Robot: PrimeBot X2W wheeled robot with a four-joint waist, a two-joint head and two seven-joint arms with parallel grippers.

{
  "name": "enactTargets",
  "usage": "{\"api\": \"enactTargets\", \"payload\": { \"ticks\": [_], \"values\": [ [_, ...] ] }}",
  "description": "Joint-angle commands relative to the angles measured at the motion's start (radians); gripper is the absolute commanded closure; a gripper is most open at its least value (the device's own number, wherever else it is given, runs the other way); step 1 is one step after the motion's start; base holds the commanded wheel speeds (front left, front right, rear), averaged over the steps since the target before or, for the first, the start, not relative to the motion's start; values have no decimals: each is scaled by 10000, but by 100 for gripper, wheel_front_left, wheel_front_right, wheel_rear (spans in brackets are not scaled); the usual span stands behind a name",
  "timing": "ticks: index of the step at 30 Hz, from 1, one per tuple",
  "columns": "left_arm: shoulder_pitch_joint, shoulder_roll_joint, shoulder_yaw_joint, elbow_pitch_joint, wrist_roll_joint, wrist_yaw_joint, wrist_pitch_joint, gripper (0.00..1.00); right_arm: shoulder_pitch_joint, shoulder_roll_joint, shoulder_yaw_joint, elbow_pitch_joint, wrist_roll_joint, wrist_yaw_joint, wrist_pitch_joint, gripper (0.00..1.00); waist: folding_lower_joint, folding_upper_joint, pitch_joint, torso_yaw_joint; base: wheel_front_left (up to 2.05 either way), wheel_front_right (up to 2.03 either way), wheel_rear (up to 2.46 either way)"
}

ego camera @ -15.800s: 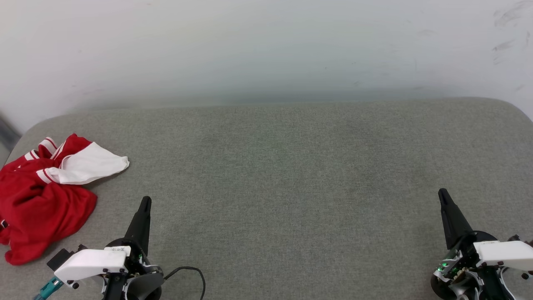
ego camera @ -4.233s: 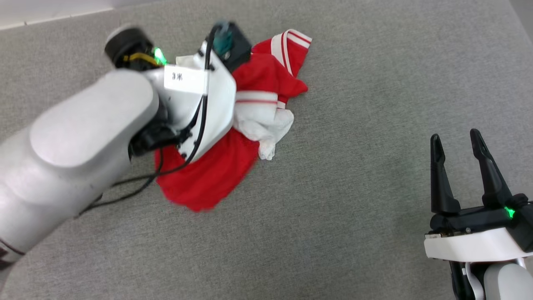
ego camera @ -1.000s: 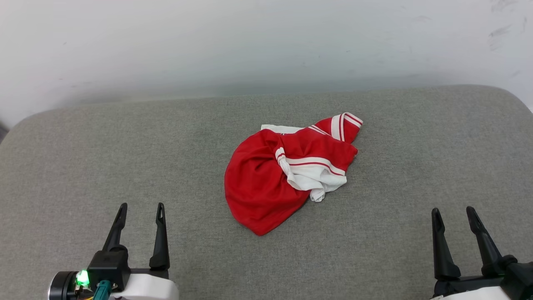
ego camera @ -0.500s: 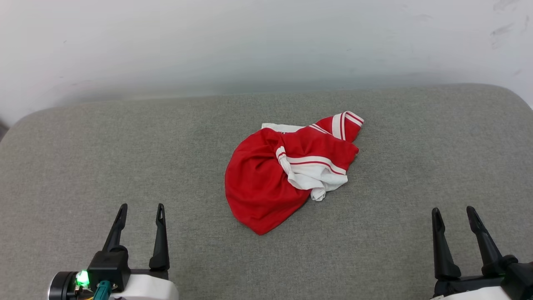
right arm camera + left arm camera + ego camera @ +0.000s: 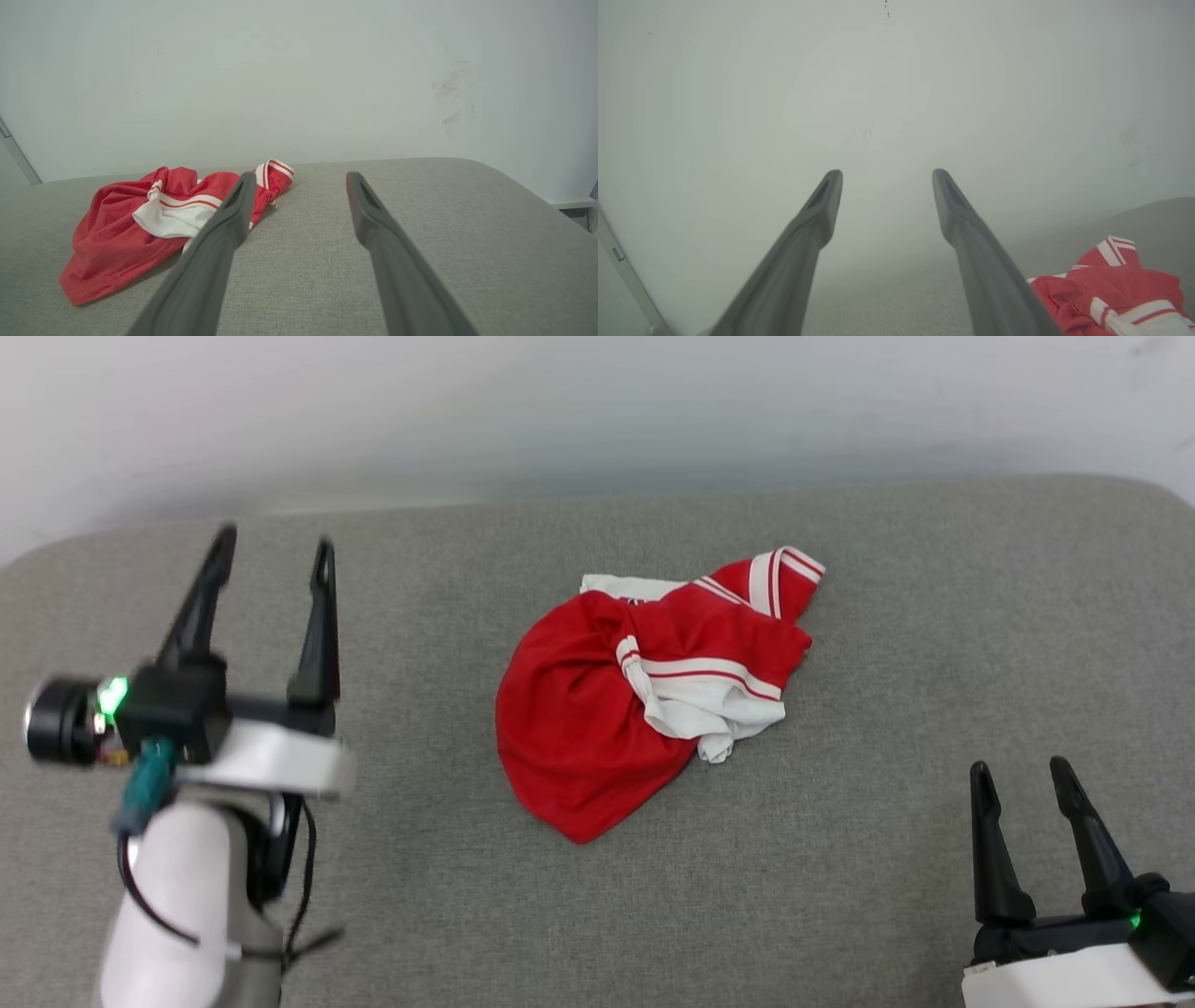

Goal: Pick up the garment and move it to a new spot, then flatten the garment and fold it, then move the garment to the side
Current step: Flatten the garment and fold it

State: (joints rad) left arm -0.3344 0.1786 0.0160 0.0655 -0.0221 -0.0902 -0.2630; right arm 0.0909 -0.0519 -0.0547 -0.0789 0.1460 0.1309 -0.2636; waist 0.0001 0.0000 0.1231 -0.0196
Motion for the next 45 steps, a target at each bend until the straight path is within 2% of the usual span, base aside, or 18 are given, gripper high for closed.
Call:
{"api": "enactTargets", "payload": {
  "ticks": [1,6,9,11,12,20,25,29,32,40,45],
  "values": [
    [-686,97,-93,299,-104,-100,-26,0,-184,31,6,-60,18,-3,-17,0,-1,0,276,-80,0,0,0],
    [-2920,518,-795,1630,-395,-324,171,0,-474,31,34,-98,26,-3,-16,0,-1,0,765,-254,0,0,0],
    [-4304,736,-1429,2252,-787,-373,854,0,-642,31,16,-135,49,-3,-16,0,-1,0,1077,-364,0,0,0],
    [-5154,872,-2186,2516,-1270,-380,1471,0,-762,30,3,-166,42,-3,-16,0,-1,0,1281,-442,0,0,0],
    [-5154,872,-2186,2516,-1270,-380,1471,0,-762,30,3,-166,42,-3,-16,0,-1,0,1281,-442,0,0,0],
    [-8000,1775,-5574,3361,-4513,-381,5093,0,-1294,31,13,-304,92,-3,-16,0,-1,0,2239,-776,0,0,0],
    [-9151,2431,-7683,3556,-6502,-382,7691,0,-1643,30,112,-380,157,-3,-16,0,-1,0,2884,-1031,0,0,0],
    [-9735,2913,-9073,3547,-7911,-383,9544,0,-1918,31,201,-430,240,-3,-16,0,-1,0,3372,-1246,0,0,0],
    [-10046,3174,-9842,3762,-8549,-383,10473,0,-2137,31,260,-476,268,-3,-16,0,-1,0,3718,-1373,0,0,0],
    [-10034,3465,-12224,4037,-9534,-387,11914,0,-2578,30,370,-469,354,-3,-16,0,-1,0,4320,-1630,0,0,0],
    [-9725,3625,-12983,3875,-10129,-407,11995,0,-2612,31,338,-469,372,-3,-16,0,-1,0,4436,-1652,0,0,0]
  ]
}}
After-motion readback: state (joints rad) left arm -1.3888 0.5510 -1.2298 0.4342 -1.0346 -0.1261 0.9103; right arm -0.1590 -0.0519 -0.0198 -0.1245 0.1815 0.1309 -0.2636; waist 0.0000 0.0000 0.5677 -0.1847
